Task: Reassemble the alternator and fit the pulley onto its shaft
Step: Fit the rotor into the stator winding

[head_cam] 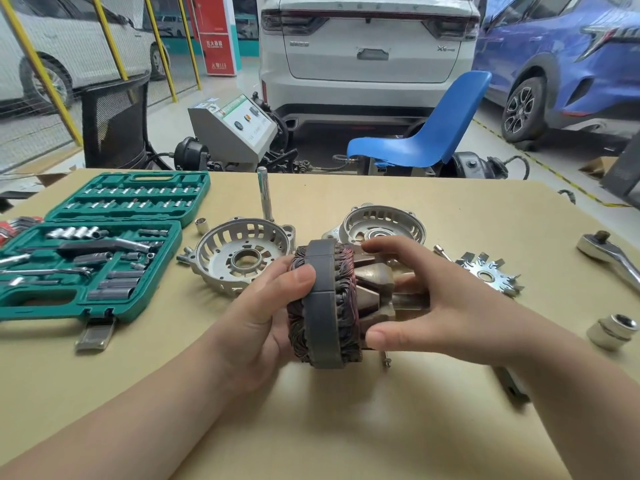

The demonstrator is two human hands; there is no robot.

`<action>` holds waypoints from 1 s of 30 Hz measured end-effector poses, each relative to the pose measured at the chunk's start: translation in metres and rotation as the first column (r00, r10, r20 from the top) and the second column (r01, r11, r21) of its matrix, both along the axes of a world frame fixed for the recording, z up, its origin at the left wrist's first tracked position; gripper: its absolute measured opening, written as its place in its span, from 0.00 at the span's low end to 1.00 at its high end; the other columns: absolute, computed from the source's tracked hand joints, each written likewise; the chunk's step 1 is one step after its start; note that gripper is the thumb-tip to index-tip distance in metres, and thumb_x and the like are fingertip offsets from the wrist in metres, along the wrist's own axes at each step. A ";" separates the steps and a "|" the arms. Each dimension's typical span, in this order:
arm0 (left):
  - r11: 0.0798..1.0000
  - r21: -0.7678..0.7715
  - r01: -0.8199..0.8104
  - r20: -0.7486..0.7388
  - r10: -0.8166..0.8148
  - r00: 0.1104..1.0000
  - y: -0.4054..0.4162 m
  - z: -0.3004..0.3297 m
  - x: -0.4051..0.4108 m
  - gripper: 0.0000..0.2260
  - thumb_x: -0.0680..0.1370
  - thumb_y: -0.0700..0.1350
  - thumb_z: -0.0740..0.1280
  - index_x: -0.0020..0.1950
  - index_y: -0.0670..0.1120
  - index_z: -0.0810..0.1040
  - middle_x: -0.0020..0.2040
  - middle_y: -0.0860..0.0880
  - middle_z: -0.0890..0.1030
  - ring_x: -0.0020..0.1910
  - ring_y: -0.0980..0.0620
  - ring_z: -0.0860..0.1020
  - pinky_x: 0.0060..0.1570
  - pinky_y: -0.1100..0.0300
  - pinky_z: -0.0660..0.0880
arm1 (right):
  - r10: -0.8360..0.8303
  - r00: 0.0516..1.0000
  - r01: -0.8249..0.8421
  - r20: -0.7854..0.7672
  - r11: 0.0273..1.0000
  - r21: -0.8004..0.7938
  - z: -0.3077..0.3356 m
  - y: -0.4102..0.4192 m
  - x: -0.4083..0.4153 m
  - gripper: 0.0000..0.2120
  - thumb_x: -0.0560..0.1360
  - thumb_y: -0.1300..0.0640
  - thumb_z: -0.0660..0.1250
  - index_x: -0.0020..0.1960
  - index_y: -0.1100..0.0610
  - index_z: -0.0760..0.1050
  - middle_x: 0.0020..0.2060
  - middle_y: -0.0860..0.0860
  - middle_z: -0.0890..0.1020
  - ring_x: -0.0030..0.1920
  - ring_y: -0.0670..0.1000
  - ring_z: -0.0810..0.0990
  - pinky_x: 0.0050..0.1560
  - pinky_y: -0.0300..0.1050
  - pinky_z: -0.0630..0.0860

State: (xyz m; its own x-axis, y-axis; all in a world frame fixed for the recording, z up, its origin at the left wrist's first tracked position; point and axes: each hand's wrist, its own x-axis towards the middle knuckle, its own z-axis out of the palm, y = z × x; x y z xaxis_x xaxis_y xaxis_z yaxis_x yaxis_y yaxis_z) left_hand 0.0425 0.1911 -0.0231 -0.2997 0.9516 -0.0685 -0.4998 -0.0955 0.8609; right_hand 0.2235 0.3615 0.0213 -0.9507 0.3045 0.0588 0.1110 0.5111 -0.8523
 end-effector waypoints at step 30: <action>0.975 0.050 -0.218 -0.652 0.197 0.733 -0.018 0.006 -0.002 0.41 0.55 0.56 0.86 0.67 0.62 0.78 0.63 0.54 0.84 0.59 0.50 0.86 0.50 0.63 0.81 | 0.159 0.979 -0.168 -0.128 0.984 -0.064 -0.034 -0.001 -0.010 0.57 0.64 0.62 0.86 0.80 0.33 0.59 0.76 0.38 0.71 0.73 0.45 0.75 0.68 0.41 0.76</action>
